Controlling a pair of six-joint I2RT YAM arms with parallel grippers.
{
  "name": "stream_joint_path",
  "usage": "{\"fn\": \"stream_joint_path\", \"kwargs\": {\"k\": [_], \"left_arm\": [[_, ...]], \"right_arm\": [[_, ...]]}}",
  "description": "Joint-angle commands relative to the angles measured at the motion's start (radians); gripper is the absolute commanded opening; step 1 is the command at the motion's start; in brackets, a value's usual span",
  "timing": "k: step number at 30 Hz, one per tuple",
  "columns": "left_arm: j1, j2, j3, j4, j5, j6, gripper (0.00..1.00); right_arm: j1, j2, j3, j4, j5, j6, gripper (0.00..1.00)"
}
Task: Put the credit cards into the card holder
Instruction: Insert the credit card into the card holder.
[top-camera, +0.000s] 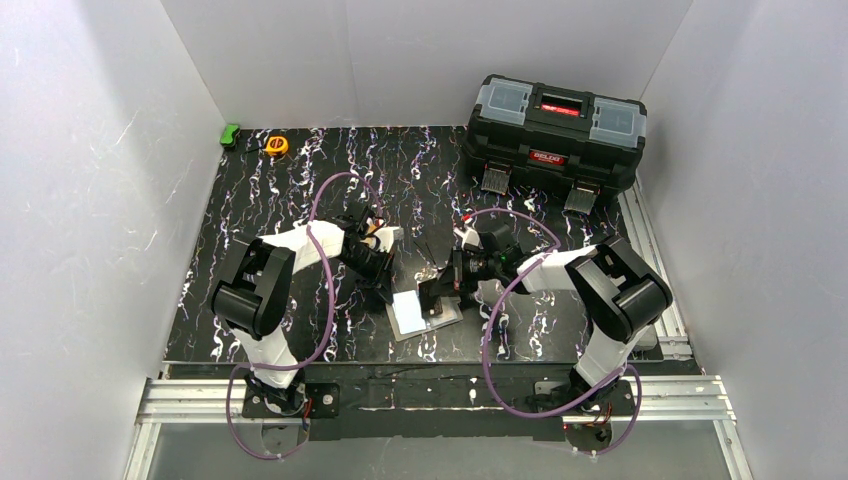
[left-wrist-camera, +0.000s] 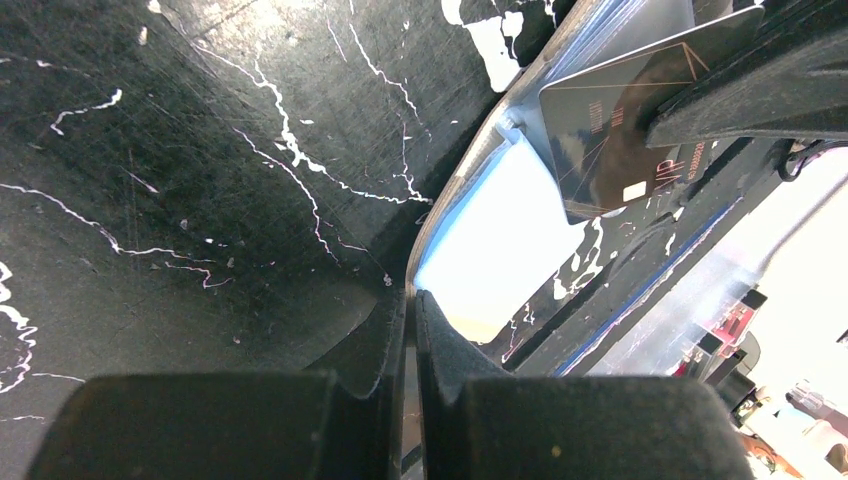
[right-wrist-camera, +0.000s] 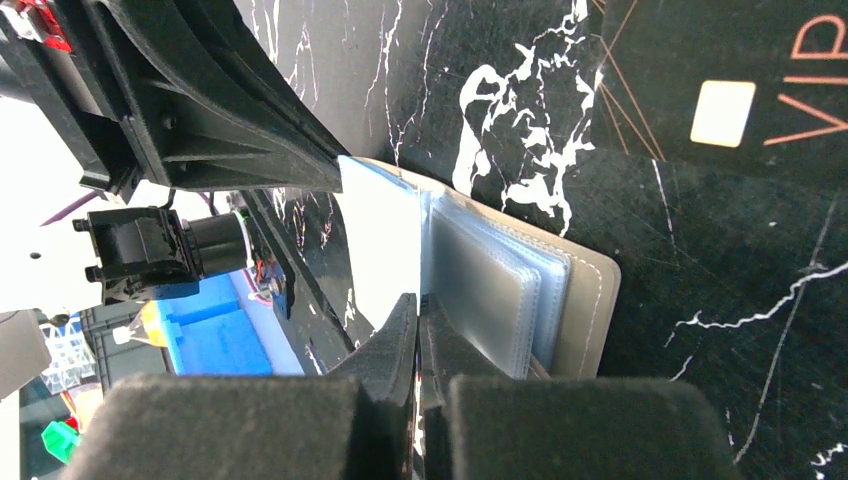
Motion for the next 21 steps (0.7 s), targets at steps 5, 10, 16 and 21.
{"fn": "stream_joint_path", "kwargs": {"k": [5,10,16,21], "left_arm": [[-0.007,-0.031,-0.016,-0.002,-0.001,-0.004,0.0],[-0.007,-0.03,-0.018,0.003,-0.005,-0.012,0.0],[-0.007,-0.031,-0.021,0.006,0.0,-0.018,0.0],[-0.008,-0.027,-0.012,-0.011,-0.003,-0.011,0.0]], "right_arm": [[0.001,0.014,-0.03,0.053,0.002,0.008,0.01],[0.006,0.006,-0.042,0.052,0.026,0.015,0.01],[0.017,0.005,-0.028,0.036,0.024,0.004,0.01],[0.034,0.011,-0.004,0.014,0.026,-0.01,0.01]]}}
